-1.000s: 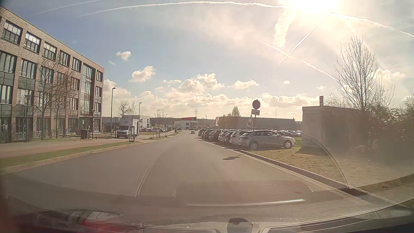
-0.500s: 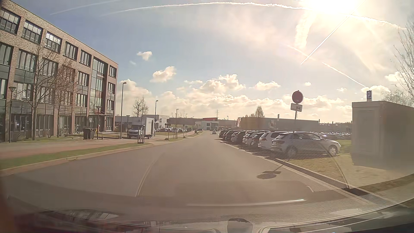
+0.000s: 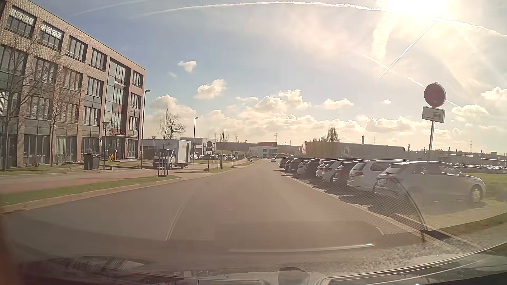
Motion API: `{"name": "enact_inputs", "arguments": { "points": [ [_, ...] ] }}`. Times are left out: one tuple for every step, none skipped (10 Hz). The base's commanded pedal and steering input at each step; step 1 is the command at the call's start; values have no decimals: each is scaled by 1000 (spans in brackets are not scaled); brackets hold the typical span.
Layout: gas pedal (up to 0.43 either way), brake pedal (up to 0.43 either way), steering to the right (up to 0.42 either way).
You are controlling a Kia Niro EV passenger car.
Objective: Follow the waypoints while adhering to traffic rules and regulations
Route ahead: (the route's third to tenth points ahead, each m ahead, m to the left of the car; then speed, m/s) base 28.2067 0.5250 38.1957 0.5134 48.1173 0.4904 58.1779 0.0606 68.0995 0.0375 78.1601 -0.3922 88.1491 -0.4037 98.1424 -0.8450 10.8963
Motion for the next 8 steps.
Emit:
{"name": "enact_inputs", "arguments": {
  "points": [
    [358, 0, -11],
    [350, 0, -8],
    [319, 0, -7],
    [319, 0, -6],
    [311, 0, -6],
    [299, 0, -6],
    [280, 0, -6],
    [268, 0, -7]
  ]
}}
